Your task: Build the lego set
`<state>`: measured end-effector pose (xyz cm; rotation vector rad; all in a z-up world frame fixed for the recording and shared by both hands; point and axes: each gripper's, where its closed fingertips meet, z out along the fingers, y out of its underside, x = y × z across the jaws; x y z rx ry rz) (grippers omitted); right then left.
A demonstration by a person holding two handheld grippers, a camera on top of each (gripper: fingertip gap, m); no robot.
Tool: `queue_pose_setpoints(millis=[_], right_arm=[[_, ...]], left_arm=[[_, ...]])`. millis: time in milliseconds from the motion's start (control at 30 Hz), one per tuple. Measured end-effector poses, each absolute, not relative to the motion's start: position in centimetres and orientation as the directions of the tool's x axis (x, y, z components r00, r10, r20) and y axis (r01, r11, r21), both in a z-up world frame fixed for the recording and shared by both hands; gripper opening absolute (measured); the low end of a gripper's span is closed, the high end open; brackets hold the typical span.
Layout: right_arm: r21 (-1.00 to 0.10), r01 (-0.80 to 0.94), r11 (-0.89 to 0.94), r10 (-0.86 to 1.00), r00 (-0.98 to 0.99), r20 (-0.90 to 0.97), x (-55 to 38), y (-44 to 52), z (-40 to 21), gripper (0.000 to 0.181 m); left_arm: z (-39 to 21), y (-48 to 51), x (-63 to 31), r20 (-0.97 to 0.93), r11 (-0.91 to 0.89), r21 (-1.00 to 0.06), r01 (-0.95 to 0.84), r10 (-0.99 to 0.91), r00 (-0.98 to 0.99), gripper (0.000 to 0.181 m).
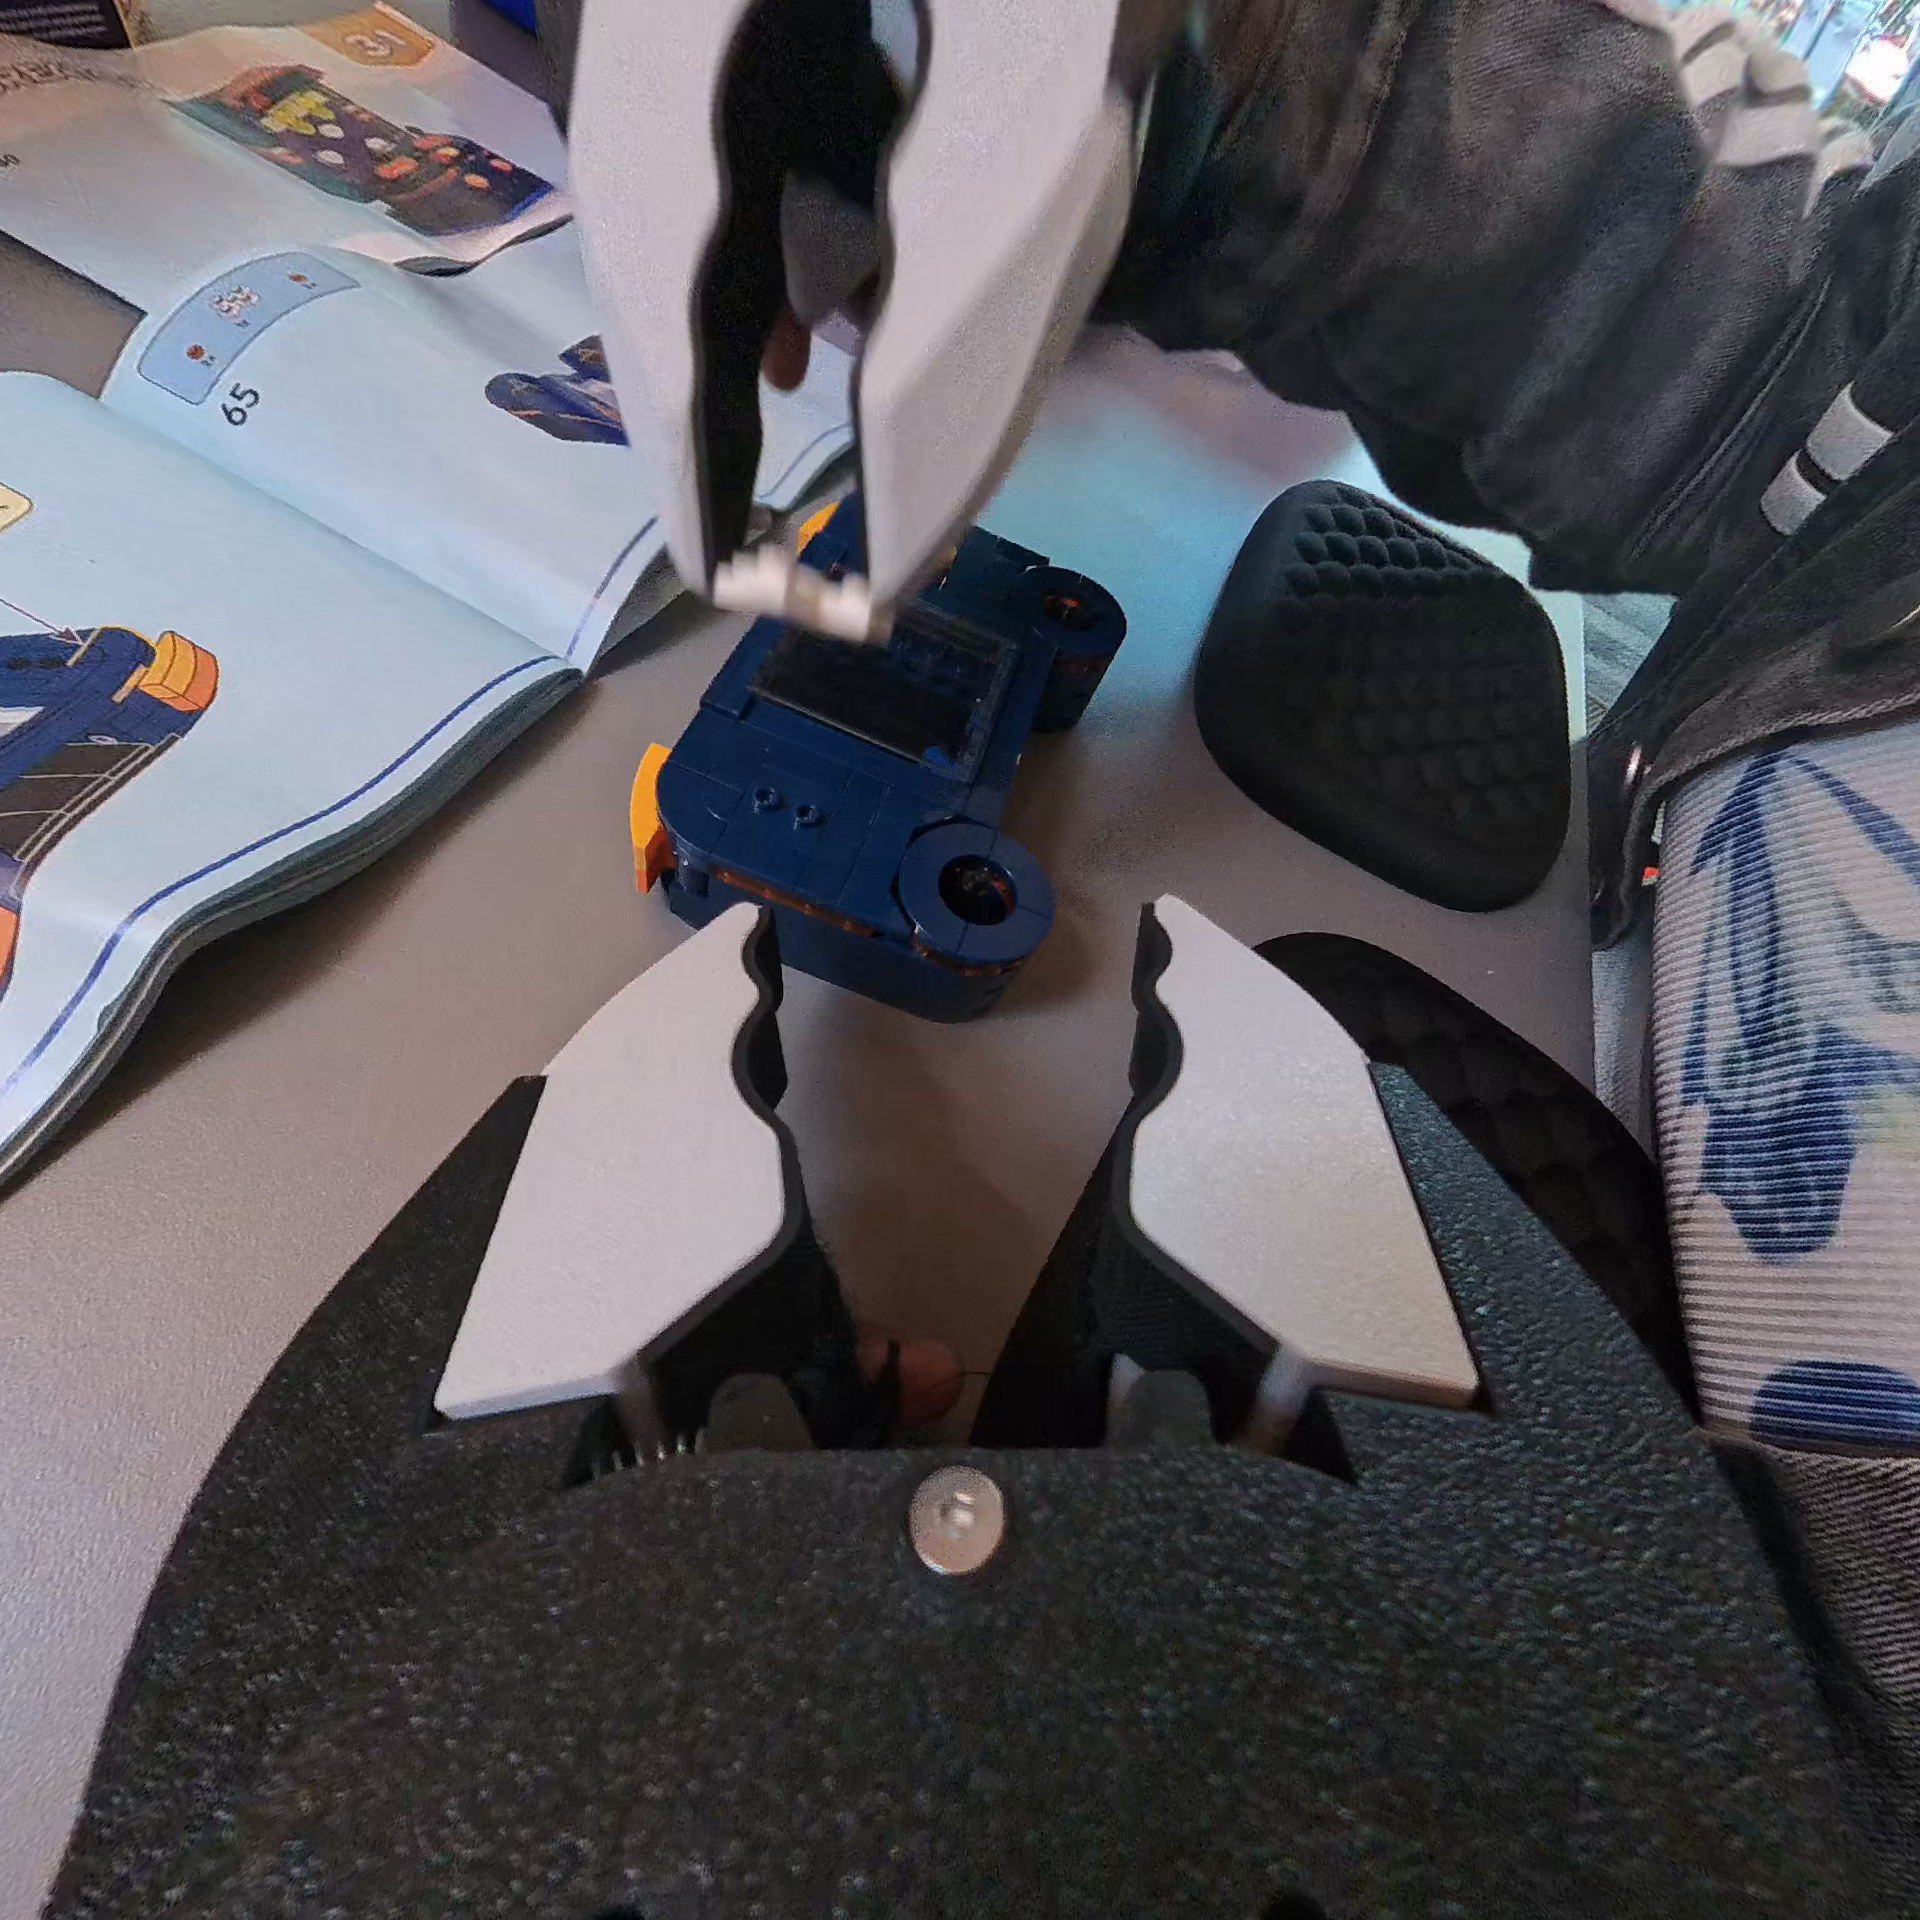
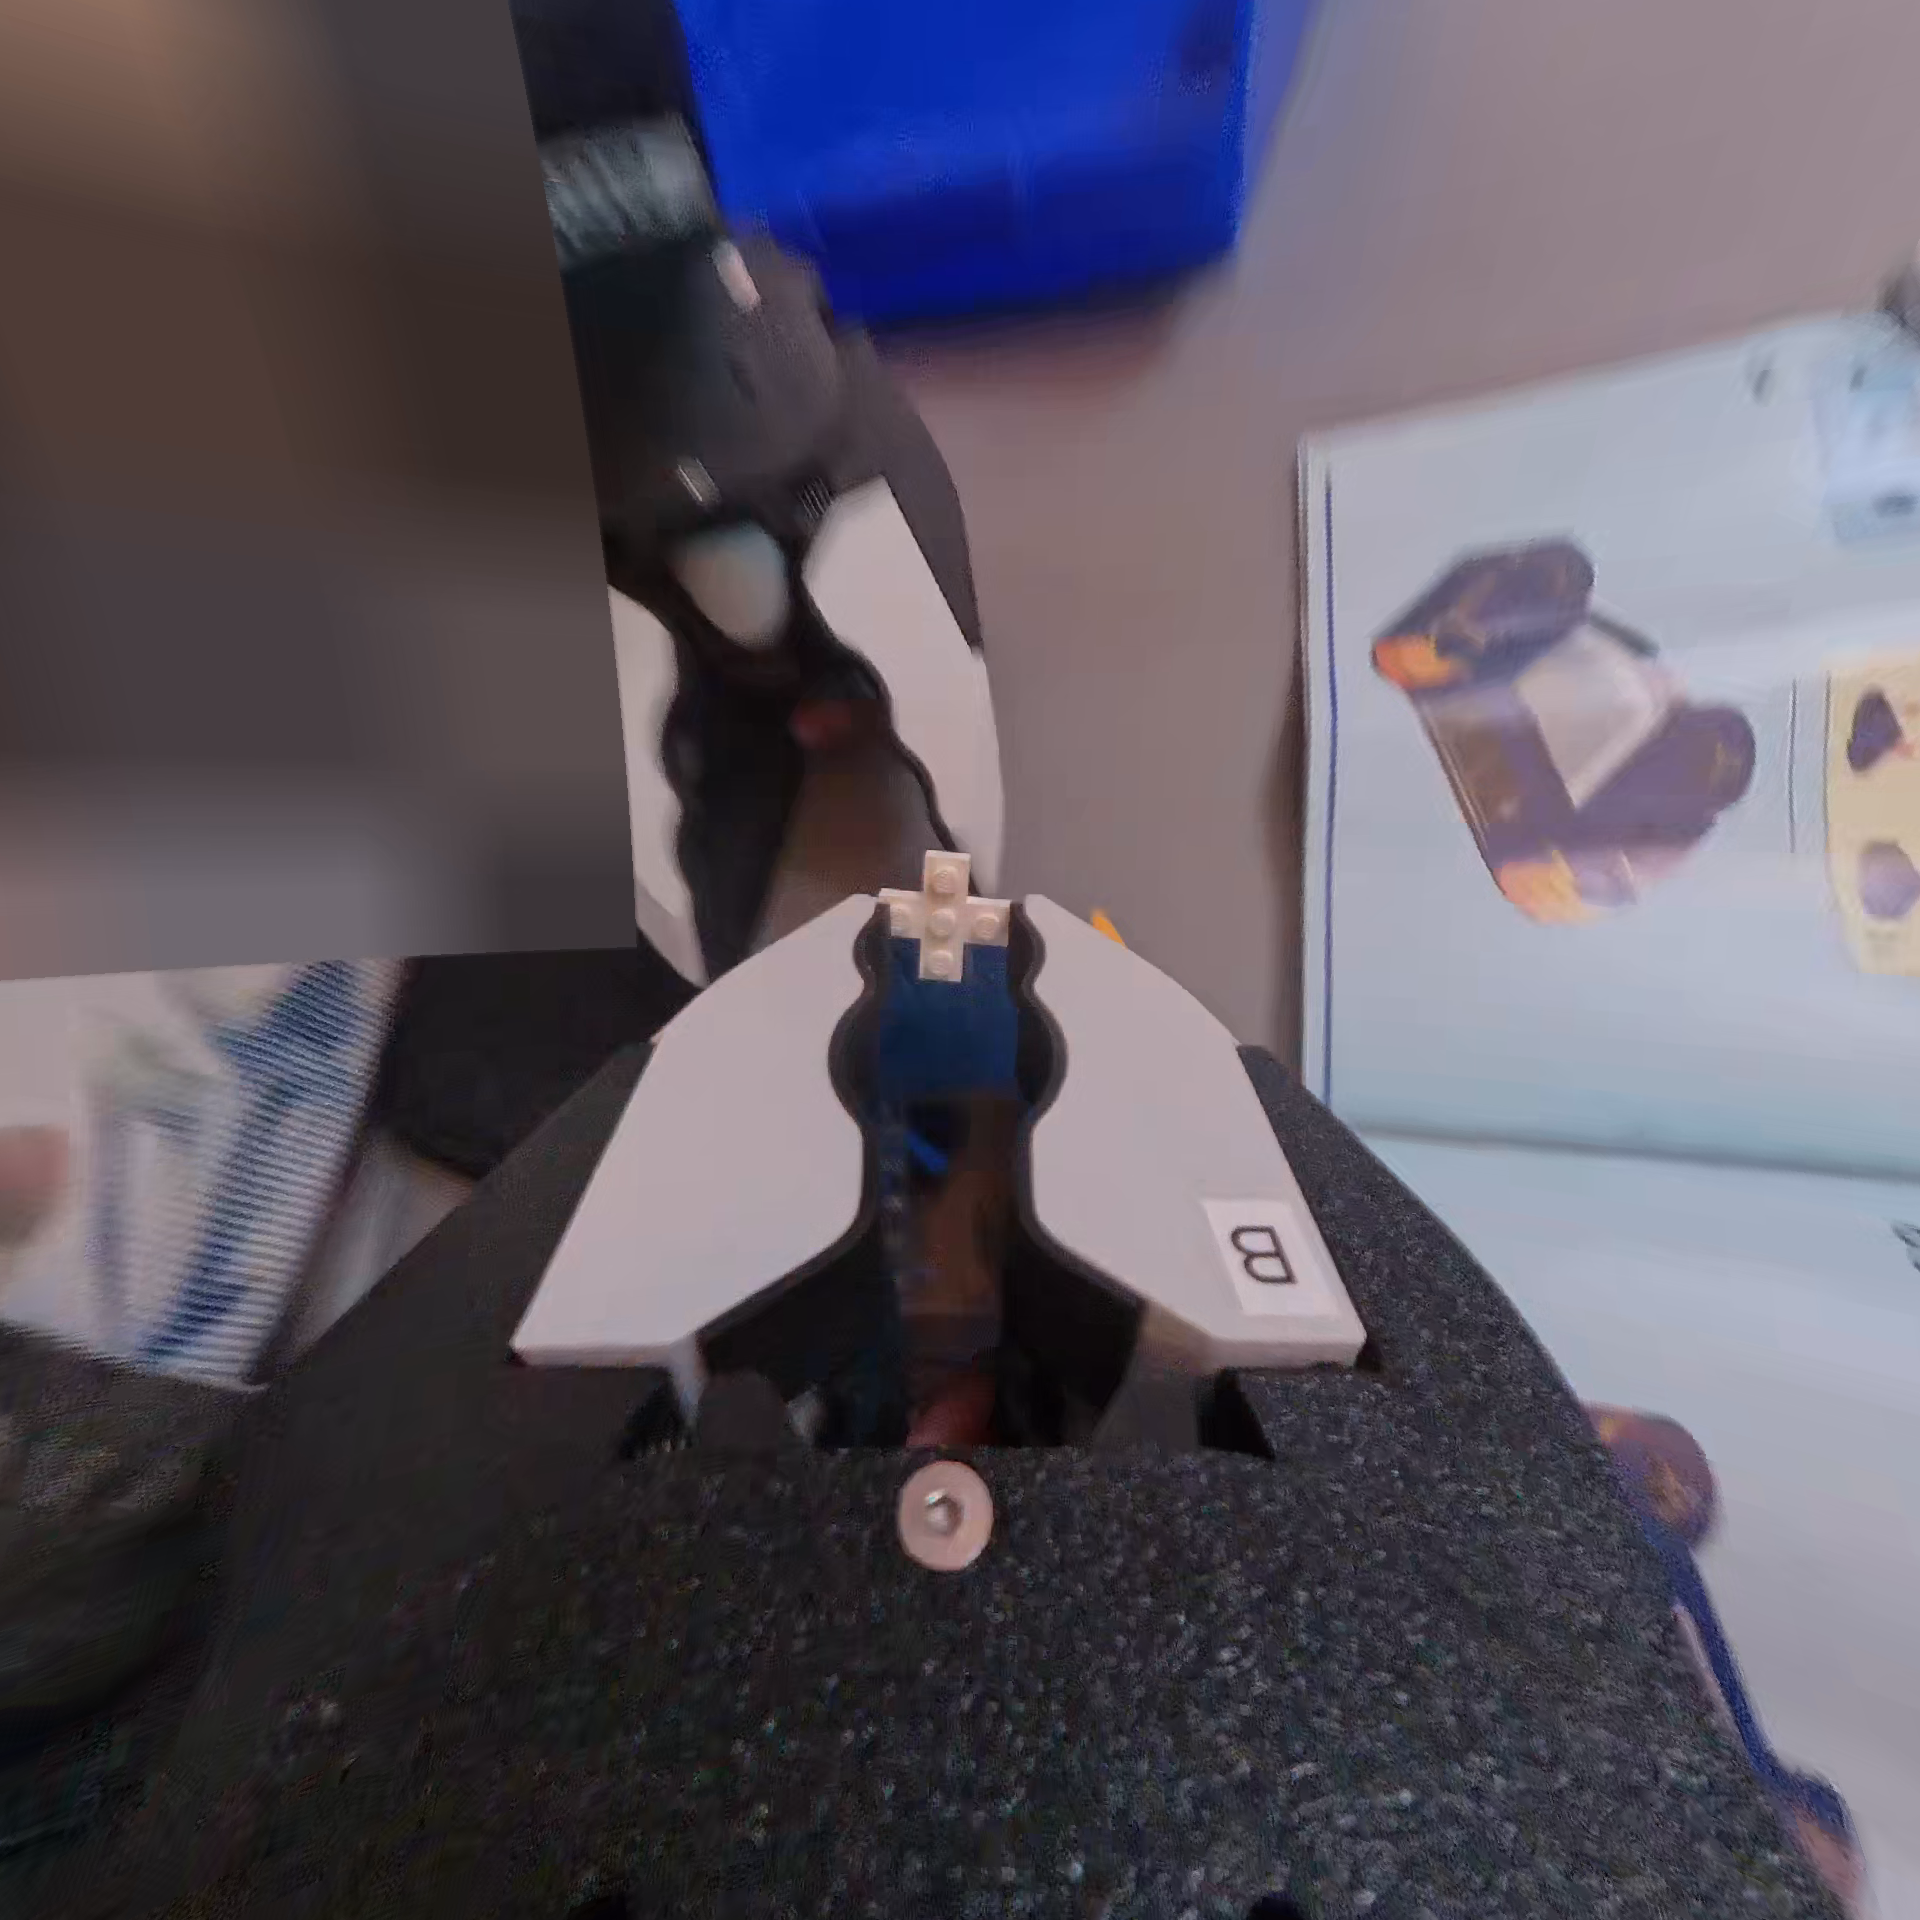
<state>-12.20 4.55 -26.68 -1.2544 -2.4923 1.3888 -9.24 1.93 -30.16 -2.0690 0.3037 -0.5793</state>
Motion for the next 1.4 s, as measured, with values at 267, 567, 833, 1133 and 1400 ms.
queue_pose_setpoints(millis=[267,567,833,1133,1400], right_arm=[[-0.401,0.647,0.649,0.691,-0.721,-0.044,-11.9,5.1,-30.4,0.021],[-0.358,0.632,0.687,0.665,-0.745,-0.039,-12.0,4.9,-30.6,0.021],[-0.327,0.620,0.713,0.636,-0.769,-0.070,-11.9,4.5,-30.7,0.021],[-0.352,0.631,0.691,0.639,-0.761,-0.109,-11.9,4.5,-30.8,0.021],[-0.357,0.629,0.691,0.637,-0.763,-0.112,-11.9,4.5,-30.8,0.022]], left_arm=[[-30.2,1.9,-9.3,0.288,-0.538,-0.843,0.016,-0.427,0.857,0.064],[-30.4,1.9,-9.1,0.280,-0.544,-0.839,0.000,-0.433,0.857,0.064],[-30.9,1.9,-8.8,0.280,-0.570,-0.821,-0.025,-0.441,0.853,0.064],[-30.9,1.8,-8.7,0.285,-0.573,-0.819,-0.026,-0.445,0.849,0.062],[-31.1,1.8,-8.6,0.285,-0.579,-0.815,-0.032,-0.449,0.847,0.061]])
